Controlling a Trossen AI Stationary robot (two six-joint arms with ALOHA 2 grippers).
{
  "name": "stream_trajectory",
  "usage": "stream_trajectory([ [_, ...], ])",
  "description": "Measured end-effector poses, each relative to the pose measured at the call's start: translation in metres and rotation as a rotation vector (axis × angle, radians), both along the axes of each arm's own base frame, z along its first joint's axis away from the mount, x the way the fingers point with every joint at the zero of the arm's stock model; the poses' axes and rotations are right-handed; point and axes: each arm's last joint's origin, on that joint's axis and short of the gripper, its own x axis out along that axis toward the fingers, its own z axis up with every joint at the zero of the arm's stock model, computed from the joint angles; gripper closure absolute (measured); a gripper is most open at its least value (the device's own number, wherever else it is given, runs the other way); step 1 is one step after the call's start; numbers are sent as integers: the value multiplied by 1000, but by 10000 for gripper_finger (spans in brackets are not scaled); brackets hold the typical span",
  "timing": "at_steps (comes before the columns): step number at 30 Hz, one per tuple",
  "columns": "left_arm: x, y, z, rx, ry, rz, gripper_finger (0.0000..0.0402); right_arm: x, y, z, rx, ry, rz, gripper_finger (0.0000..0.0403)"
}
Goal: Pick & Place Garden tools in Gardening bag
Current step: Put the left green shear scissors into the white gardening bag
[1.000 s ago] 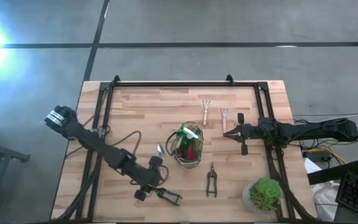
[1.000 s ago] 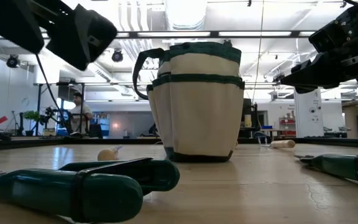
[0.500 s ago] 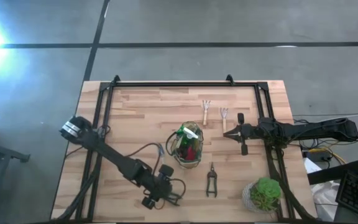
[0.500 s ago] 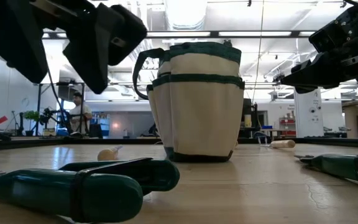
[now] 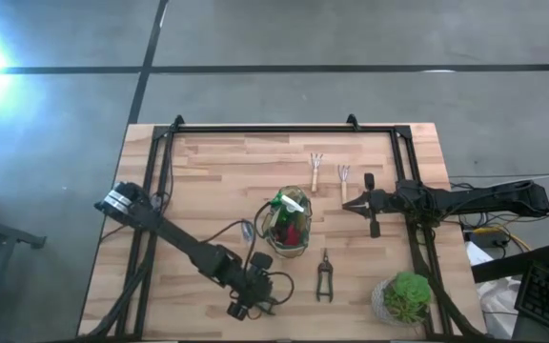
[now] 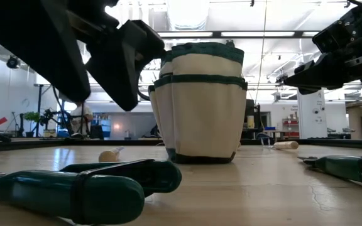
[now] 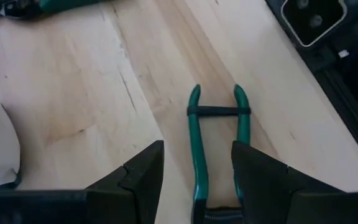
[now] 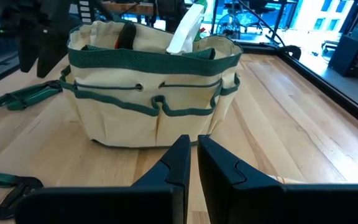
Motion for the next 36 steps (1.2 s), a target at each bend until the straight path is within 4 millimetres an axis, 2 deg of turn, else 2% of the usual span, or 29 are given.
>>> stream_trajectory([
  [17, 12, -2, -19, -23, -14, -12, 211, 0, 0, 0, 0, 0, 0, 376],
  [27, 19, -5, -48, -6, 39, -6, 211, 0, 0, 0, 0, 0, 0, 376],
  [36, 23, -6, -58, -5, 32, -15, 215, 0, 0, 0, 0, 0, 0, 376],
])
